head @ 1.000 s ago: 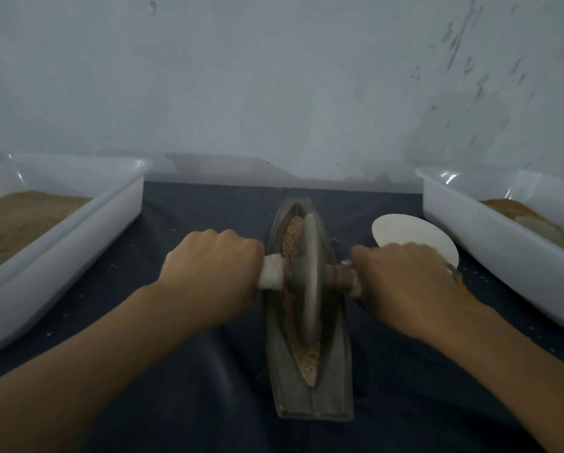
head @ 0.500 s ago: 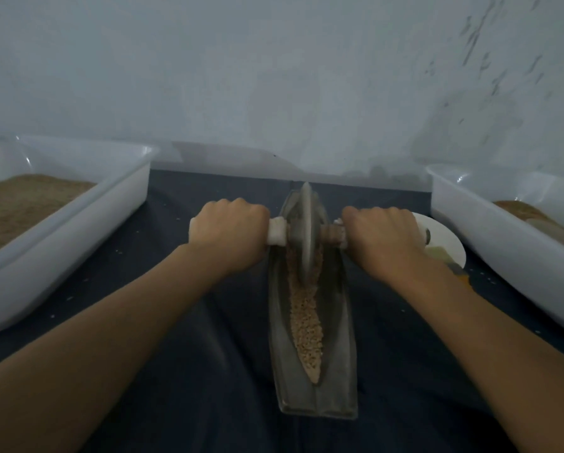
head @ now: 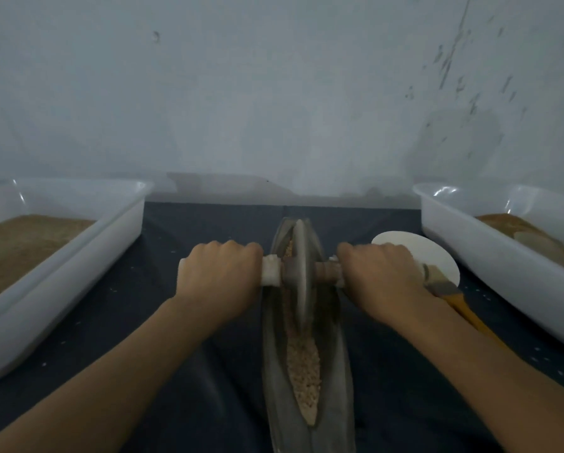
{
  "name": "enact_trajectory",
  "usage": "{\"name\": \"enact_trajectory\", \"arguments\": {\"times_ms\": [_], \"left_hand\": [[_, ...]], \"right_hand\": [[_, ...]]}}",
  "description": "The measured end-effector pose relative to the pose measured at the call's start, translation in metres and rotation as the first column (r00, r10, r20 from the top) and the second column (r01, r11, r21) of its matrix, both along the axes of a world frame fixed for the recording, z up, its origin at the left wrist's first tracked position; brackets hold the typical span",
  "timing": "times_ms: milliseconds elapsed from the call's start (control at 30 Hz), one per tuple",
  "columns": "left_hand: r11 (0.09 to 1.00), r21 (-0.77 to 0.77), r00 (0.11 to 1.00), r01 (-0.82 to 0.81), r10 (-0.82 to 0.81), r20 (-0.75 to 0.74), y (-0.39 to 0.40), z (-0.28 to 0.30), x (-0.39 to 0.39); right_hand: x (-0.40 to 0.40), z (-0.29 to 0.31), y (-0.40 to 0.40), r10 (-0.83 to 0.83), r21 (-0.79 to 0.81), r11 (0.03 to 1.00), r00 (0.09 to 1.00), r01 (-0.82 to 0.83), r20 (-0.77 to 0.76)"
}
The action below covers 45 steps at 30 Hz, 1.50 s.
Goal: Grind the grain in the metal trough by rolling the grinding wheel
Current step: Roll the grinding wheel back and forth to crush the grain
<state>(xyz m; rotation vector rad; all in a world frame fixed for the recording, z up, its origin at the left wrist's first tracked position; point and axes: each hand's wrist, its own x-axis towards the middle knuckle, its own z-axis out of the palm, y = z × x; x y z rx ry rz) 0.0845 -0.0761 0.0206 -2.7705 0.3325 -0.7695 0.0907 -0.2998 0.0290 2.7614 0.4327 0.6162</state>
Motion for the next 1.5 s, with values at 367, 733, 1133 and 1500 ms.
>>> {"name": "enact_trajectory", "arguments": {"times_ms": [367,733,1133,1500], "left_hand": [[0.995,0.030,0.993,0.090,-0.088,-0.077,0.011,0.002,-0.044],[0.995,-0.097,0.998,-0.014,0.008,-0.060,0.004,-0.005,0.018],[0.982,0.068,0.981,0.176,-0.170,-0.096,0.015,0.011,-0.052],[0.998,-0.052,0.999,0.026,-0.028,-0.034,0.005,0.000,0.024]], "right_hand": [[-0.048,0.001,-0.014,0.126,0.017,0.992,0.986,-0.125,-0.109],[0.019,0.009,0.010,0.024,-0.057,0.998,0.999,-0.022,0.038],[-0.064,0.000,-0.009,0.099,0.004,0.995,0.995,-0.099,-0.031],[0.025,0.012,0.009,0.024,-0.052,0.998,0.999,-0.022,0.030]]}}
